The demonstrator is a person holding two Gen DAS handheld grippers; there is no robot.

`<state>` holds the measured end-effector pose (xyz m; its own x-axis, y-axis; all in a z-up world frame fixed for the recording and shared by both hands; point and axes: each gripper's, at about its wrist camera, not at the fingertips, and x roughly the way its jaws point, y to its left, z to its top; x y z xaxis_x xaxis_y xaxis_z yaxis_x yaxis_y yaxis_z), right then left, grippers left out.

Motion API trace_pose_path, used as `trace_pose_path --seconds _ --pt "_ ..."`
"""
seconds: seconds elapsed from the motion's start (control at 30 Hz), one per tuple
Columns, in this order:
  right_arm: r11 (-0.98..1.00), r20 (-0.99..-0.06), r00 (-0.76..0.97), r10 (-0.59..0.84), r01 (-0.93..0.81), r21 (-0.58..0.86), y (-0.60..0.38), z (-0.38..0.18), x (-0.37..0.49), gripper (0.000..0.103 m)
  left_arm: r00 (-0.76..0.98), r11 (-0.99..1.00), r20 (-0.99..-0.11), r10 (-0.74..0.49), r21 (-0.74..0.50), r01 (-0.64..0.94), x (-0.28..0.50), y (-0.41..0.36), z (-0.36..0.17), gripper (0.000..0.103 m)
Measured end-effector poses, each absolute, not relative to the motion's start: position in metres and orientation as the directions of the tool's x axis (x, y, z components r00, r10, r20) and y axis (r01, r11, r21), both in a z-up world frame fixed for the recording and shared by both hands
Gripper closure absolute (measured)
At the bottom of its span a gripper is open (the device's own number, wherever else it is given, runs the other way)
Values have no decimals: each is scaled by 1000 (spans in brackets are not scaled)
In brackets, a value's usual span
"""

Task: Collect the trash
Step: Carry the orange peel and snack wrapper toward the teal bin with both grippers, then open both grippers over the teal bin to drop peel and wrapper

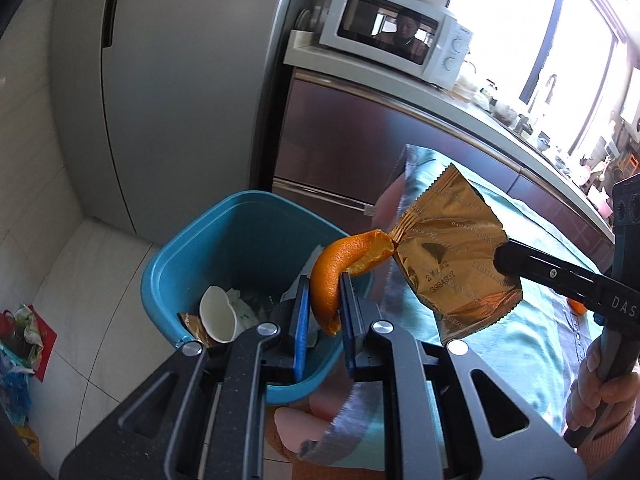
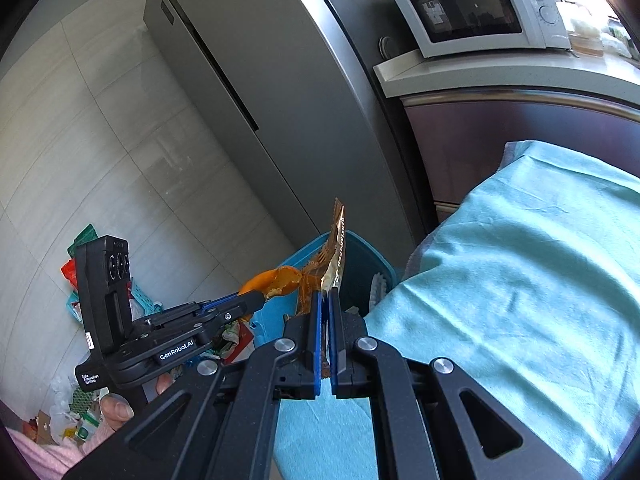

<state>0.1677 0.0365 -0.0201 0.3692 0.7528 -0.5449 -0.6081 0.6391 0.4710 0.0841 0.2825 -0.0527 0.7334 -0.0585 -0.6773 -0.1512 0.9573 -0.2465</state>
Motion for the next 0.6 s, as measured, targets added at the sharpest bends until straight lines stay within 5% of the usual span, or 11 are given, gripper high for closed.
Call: trace_pose_path --seconds 0.6 --pt "657 -615 309 725 -579 483 89 -45 197 101 680 937 -733 -17 -248 -245 111 309 -94 87"
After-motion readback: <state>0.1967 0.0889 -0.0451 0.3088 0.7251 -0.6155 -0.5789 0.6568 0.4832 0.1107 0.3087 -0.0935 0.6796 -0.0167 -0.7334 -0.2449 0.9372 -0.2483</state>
